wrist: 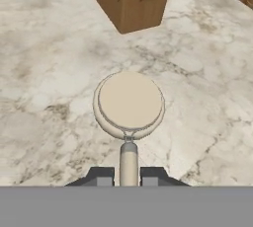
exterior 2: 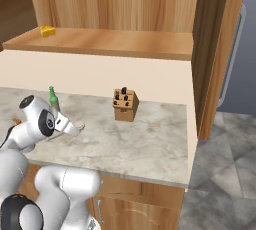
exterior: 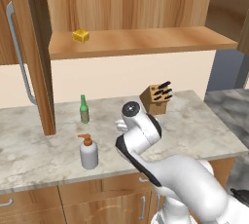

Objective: Pick the soap dispenser and dish brush from the cabinet and place them on the counter.

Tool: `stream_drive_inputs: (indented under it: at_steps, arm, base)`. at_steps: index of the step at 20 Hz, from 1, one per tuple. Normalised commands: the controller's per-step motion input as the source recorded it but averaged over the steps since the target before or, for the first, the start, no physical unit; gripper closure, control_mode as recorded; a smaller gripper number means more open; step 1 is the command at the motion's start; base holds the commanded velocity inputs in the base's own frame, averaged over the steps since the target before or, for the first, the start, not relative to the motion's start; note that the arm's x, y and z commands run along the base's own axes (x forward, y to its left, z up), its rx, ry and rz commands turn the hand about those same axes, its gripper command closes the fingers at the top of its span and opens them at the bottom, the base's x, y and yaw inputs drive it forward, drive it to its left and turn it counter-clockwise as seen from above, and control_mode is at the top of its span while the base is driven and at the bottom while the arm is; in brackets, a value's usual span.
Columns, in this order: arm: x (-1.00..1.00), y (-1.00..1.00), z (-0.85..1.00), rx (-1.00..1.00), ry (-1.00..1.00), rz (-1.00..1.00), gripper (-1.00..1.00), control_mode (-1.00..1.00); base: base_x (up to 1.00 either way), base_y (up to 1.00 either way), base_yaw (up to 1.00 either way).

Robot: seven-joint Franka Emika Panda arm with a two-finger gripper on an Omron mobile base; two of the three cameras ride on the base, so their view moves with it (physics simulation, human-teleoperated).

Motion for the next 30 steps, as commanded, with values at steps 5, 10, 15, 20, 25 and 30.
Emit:
stream_drive_inputs:
  at_steps: [5,10,15,20,25,30]
  arm:
    - [0.34,0.04,-0.36,0.04,-0.03,0.00,1.00,-1.00]
    - [0.39,0.11,-0.29,0.01,0.02,0.00,1.00,-1.00]
    - [0.44,0.13,-0.21,0.00,0.05,0.00,1.00,-1.00]
    - [0.47,0.09,-0.27,0.00,0.05,0.00,1.00,-1.00]
    - [0.46,0.12,-0.35,0.00,0.04,0.00,1.00,-1.00]
    - [0.47,0.14,-0.45,0.00,0.05,0.00,1.00,-1.00]
  base:
    - [0.00,0.00,0.00]
    - [0.00,0.00,0.00]
    - [0.00,0.00,0.00]
    - [0.00,0.00,0.00]
    - [0.00,0.00,0.00]
    - [0.00,0.00,0.00]
